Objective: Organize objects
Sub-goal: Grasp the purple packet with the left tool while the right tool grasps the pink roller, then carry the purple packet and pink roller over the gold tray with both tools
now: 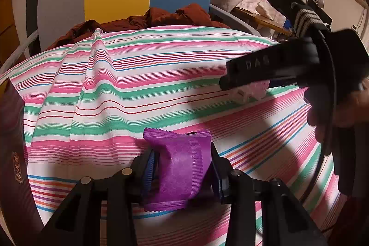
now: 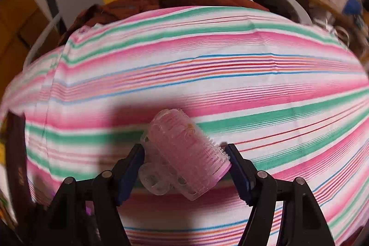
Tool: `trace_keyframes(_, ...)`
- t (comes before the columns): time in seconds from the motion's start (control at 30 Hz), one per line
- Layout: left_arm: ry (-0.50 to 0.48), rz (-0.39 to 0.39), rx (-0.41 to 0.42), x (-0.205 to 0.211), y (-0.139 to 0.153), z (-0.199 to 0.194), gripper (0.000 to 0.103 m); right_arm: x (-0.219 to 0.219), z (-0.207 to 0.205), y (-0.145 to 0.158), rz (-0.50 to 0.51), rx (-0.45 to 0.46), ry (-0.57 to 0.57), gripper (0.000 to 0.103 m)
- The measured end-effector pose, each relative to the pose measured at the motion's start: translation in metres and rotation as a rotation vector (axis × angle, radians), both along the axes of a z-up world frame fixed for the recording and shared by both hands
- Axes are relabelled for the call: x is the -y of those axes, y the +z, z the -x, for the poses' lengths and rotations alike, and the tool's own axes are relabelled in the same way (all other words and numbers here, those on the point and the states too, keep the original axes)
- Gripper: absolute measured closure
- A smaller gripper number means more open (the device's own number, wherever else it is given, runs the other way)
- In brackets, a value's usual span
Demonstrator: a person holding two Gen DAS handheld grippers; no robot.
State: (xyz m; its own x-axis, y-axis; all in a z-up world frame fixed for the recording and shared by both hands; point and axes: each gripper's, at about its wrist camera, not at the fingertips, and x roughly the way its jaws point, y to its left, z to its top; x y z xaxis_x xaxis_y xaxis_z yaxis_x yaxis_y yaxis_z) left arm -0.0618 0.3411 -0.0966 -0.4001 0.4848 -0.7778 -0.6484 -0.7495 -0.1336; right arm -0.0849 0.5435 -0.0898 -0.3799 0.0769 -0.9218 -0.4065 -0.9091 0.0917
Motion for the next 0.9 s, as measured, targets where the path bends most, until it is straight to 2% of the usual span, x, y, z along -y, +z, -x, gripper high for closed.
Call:
trace_keyframes(0.27, 0.001, -0.007, 0.023, 0.014, 0.018, -0.011, 0.066, 0.016, -0.005, 0.004, 0.004, -0.046, 0.077, 0.031)
trace_keyframes(0.47, -0.002, -0.035, -0.069, 0.037, 0.062, -0.031, 0.066, 0.037, 0.0, 0.001, -0.029, -0.033, 0.135, 0.031)
trace_keyframes(0.6, 0.021, -0.017, -0.132, 0.054, 0.083, -0.037, 0.066, 0.048, -0.003, 0.002, -0.053, -0.033, 0.168, 0.031)
trace_keyframes(0.9, 0.118, 0.01, -0.222, 0.111, 0.112, -0.04, 0.065, 0.067, -0.006, 0.001, -0.073, -0.023, 0.21, 0.031)
